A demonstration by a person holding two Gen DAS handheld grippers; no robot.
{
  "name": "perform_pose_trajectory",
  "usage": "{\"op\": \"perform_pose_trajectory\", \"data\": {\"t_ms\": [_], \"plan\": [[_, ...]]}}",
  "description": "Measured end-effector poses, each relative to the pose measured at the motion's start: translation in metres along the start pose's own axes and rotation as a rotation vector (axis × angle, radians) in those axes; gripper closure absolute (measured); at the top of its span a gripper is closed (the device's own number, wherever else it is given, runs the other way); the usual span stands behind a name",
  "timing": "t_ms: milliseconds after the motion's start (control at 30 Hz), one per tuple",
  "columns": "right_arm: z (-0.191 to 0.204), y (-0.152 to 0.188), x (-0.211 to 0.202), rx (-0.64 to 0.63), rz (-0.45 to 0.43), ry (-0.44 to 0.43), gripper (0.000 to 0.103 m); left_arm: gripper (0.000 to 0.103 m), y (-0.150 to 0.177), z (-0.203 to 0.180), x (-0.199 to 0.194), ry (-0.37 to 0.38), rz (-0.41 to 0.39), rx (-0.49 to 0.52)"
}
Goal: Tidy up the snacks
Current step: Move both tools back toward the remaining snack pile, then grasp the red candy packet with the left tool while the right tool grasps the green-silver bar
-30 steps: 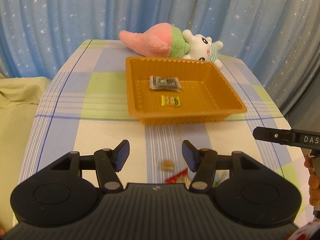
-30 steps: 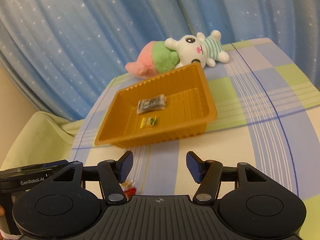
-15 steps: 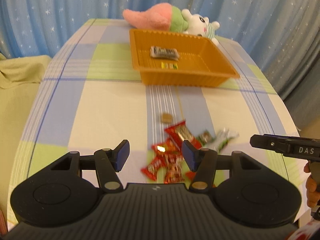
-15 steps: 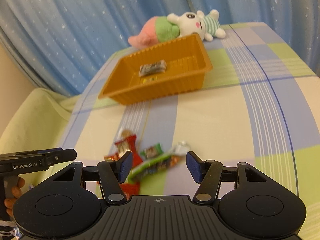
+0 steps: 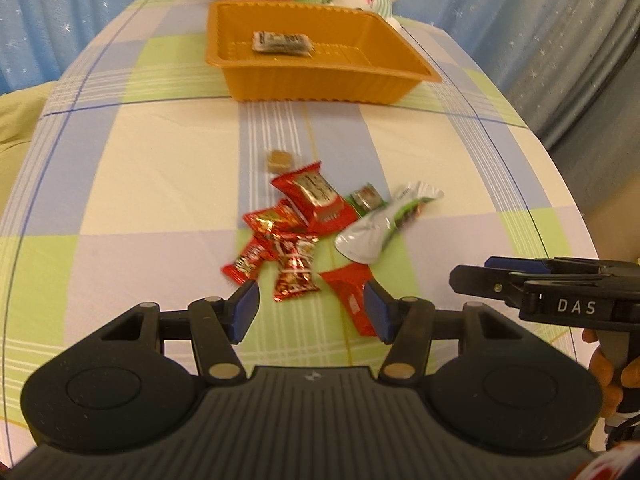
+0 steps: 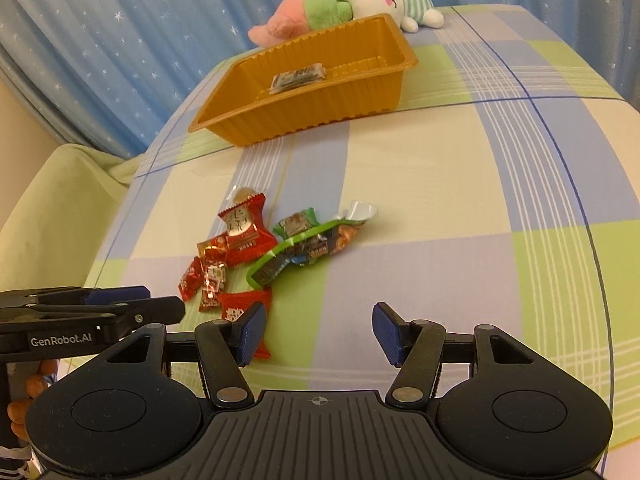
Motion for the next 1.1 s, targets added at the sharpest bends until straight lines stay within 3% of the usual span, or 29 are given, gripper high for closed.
{"op": "perform_pose_trajectory", "data": {"t_ms": [800, 1100], "plan": [[-0.024, 0.013, -0.008, 0.049, 0.022, 0.018, 0.044, 0.05, 0.005, -0.037, 0.026, 0.027, 0.047, -0.018], [-0.035, 0.014, -0.013, 0.061, 0.021, 0.012, 0.044, 0.063, 0.005, -0.049, 0.043, -0.005, 0.054, 0.001]]}}
Point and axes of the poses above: each gripper's, at about its wrist camera, not at the fingertips, and x roughly the way its jaws point, z to its left, y to its underside, the point moved 2 cm from there along x, roughly the way its jaws point, and after that the axes turned 8 degrees about -y, right-handed, at the moved point
